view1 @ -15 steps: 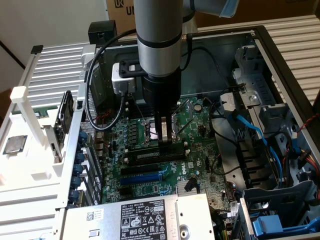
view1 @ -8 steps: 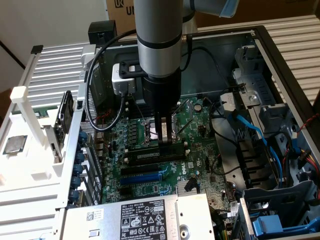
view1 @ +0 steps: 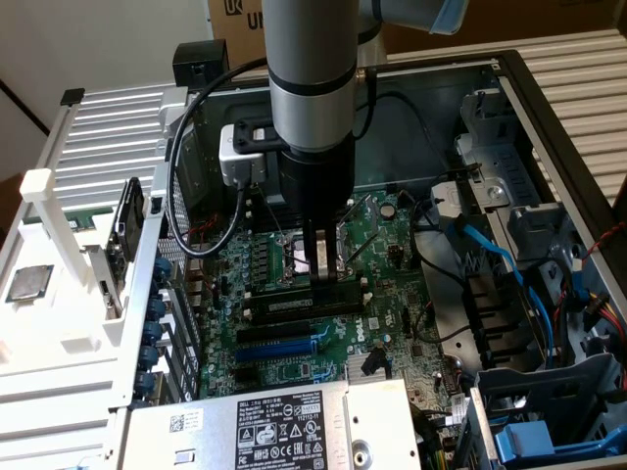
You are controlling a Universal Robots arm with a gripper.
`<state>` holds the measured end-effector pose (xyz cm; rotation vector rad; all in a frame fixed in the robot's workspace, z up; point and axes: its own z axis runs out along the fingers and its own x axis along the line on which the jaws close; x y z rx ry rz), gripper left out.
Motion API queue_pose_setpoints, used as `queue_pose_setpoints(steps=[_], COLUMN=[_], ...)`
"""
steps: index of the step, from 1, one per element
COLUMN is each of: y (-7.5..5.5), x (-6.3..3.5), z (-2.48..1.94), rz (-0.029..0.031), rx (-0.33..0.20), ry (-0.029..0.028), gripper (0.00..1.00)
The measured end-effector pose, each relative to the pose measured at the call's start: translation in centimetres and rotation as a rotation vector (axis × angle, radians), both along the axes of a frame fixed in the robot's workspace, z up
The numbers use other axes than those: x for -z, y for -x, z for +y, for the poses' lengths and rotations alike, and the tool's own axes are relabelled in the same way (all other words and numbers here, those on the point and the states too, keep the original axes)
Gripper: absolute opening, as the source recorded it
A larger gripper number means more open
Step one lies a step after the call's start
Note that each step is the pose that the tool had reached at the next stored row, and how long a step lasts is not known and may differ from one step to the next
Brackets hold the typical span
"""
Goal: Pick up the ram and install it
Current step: 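Insert the ram into the slot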
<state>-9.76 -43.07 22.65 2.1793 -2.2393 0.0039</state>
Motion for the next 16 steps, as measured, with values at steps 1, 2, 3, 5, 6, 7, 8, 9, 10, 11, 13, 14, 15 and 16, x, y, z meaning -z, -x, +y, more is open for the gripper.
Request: queue_pose_setpoints(steps=[1,2,3,5,6,7,8,9,10,11,13,14,15,16], y=[0.00,0.00,0.00,0.00,0.00,0.00,0.00,0.00,0.00,0.00,0.03,0.03,0.02,0.01], x=[0.00,0.00,0.00,0.00,0.00,0.00,0.00,0.00,0.00,0.00,0.00,0.00,0.00,0.00], z=[0.00,0.00,0.00,0.00,0.00,0.00,0.00,0.00,0.00,0.00,0.00,0.00,0.00,0.00], rz=[0.0000,0.0000,0.0000,0.0000,0.0000,0.0000,0.0000,0.0000,0.0000,0.0000,0.0007,0.0004,0.0001,0.0001], rx=[0.000,0.000,0.000,0.000,0.000,0.000,0.000,0.000,0.000,0.000,0.000,0.001,0.001,0.000], ry=[0.0000,0.0000,0.0000,0.0001,0.0000,0.0000,0.0000,0.0000,0.0000,0.0000,0.0000,0.0000,0.0000,0.0001], gripper=[0.12,0.12,0.12,0.12,0.12,0.12,0.12,0.12,0.12,0.12,0.12,0.19,0.19,0.19])
